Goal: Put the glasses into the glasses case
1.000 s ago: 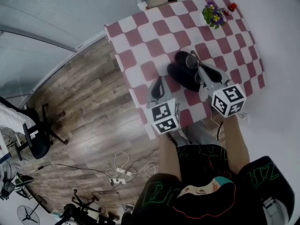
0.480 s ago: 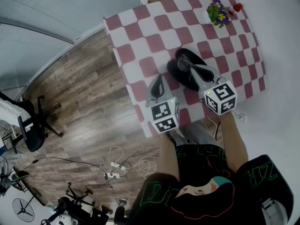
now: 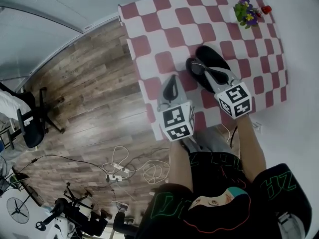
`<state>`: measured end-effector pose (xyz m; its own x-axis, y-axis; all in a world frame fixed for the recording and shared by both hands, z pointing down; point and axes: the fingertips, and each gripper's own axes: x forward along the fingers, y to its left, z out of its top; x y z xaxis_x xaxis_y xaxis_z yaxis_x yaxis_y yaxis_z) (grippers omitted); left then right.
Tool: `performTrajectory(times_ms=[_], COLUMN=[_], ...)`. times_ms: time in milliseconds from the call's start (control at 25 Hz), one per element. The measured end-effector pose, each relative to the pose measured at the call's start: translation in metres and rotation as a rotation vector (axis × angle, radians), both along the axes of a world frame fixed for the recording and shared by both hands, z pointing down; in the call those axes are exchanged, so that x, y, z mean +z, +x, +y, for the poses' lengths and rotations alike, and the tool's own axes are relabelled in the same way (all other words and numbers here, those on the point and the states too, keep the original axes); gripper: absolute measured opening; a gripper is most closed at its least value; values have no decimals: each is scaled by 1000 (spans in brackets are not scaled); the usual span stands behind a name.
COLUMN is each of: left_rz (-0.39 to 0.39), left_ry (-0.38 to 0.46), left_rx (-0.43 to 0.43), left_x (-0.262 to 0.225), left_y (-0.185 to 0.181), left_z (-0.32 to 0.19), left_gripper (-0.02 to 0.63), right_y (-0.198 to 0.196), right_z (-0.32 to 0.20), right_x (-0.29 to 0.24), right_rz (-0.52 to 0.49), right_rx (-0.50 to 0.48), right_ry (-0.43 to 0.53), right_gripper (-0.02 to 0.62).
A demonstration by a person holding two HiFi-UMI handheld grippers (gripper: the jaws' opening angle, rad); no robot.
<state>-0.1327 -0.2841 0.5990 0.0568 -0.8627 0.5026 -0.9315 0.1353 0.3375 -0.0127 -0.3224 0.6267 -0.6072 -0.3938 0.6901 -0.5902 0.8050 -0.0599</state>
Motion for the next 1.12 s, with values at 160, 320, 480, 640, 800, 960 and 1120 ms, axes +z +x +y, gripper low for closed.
performTrajectory(times_ms=[160, 320, 480, 640, 800, 960, 1120], left_rz=[-3, 6, 6, 4, 1, -1, -21], left_ry=[5, 13, 33, 38, 59, 97, 151], left_rx=[-1, -4, -5, 7, 10, 15, 23], left_x=[-2, -6, -13, -15, -23, -40, -62], left_y=[-1, -4, -4, -4, -8, -11, -14], left_z=[2, 6, 4, 7, 6, 6, -3], left_gripper=[8, 8, 8, 8, 8, 8, 8], right_y=[-5, -8, -9, -8, -1, 12, 19], right_z=[3, 7, 6, 7, 4, 5, -4], right_x=[6, 15, 20, 20, 15, -3, -31], right_rz=[-5, -11, 11, 46, 58, 45, -9], right_rx=[-13, 15, 7, 3, 45, 113, 167], right_ry=[-35, -120, -129, -96, -55, -10, 44], right_gripper=[17, 17, 17, 43, 69, 69, 67])
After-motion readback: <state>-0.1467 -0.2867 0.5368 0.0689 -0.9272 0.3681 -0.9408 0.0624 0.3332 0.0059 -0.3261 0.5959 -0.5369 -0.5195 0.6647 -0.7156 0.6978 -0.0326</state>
